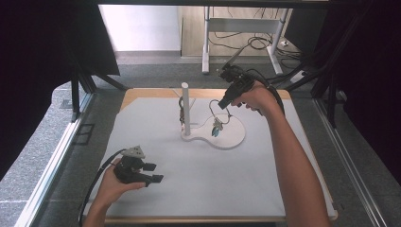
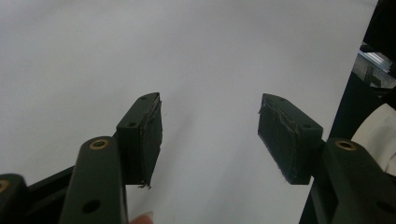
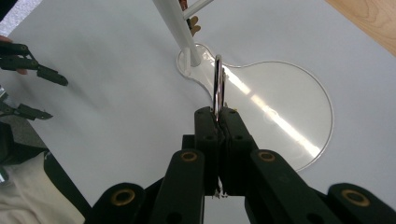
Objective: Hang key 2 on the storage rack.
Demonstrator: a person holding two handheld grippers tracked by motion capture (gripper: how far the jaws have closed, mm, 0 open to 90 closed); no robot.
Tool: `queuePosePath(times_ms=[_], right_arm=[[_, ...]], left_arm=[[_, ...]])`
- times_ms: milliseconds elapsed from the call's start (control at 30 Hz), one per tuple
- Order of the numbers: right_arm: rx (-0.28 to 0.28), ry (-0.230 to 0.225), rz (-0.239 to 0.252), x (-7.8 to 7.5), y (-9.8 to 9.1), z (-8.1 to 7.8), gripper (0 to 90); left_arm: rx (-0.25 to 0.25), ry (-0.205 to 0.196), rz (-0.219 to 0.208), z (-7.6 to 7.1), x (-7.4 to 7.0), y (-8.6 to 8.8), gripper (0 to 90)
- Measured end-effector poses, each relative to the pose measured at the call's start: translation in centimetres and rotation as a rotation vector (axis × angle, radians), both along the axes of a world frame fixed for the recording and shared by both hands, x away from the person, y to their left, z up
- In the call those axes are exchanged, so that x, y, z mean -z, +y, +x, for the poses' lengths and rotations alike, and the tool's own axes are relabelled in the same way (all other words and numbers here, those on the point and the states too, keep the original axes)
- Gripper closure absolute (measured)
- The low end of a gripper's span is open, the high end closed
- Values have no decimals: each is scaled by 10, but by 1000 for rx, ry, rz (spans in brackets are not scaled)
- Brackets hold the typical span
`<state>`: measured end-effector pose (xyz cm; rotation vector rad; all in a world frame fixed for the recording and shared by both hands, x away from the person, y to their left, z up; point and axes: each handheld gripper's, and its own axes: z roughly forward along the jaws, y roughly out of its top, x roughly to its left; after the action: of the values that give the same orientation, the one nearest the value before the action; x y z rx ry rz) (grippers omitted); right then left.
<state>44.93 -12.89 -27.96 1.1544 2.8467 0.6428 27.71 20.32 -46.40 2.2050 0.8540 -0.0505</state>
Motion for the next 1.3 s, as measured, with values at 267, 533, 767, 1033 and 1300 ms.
queuePosePath(times_ms=[267,533,767,1033,1300], right_arm=[[5,5,-7,6,7,7,871],[9,4,-12,14,14,15,871],[12,12,-11,25,18,21,871],[20,2,-4,30,20,28,871],[24,3,-3,37,24,34,871]], left_arm=[[4,5,-12,-1,-1,0,403],[4,5,-8,-1,0,-1,404],[1,3,-2,-1,-1,0,403],[3,0,4,-1,0,-1,403],[9,0,2,-1,0,-1,403]])
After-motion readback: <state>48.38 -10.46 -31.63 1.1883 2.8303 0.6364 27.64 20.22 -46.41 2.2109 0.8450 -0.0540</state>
